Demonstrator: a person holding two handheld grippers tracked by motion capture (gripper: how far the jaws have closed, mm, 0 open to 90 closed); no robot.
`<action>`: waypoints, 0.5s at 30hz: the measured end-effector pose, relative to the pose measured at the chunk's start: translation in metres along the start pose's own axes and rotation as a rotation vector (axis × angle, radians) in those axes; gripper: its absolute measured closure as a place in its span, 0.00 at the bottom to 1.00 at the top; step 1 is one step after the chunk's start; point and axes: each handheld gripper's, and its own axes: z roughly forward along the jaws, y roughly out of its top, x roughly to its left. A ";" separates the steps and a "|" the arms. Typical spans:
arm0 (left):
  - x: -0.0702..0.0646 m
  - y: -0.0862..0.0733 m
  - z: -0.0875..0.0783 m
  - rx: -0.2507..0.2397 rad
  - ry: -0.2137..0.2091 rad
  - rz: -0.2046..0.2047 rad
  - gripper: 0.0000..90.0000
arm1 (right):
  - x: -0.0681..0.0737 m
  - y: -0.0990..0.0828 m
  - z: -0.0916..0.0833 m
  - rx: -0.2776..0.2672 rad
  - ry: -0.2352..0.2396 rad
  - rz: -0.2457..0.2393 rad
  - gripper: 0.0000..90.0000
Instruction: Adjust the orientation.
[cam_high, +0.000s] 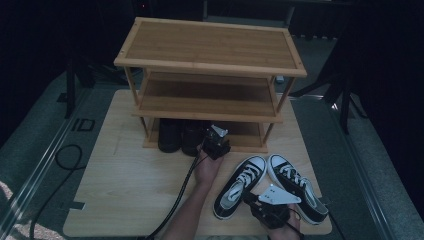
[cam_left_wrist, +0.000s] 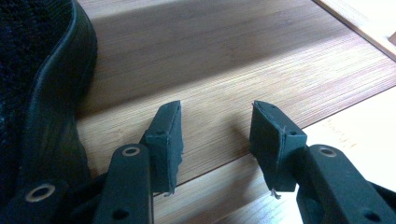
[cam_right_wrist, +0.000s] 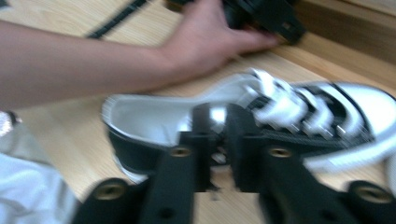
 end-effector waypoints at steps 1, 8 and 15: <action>0.000 0.000 0.000 0.000 0.000 0.000 0.60 | 0.008 0.005 0.004 -0.018 0.024 -0.009 1.00; 0.000 0.000 0.000 -0.001 -0.002 -0.003 0.60 | 0.021 0.010 0.031 0.091 0.061 -0.042 1.00; 0.000 0.000 -0.001 -0.002 -0.003 -0.003 0.60 | 0.019 0.007 0.035 0.175 0.022 -0.065 1.00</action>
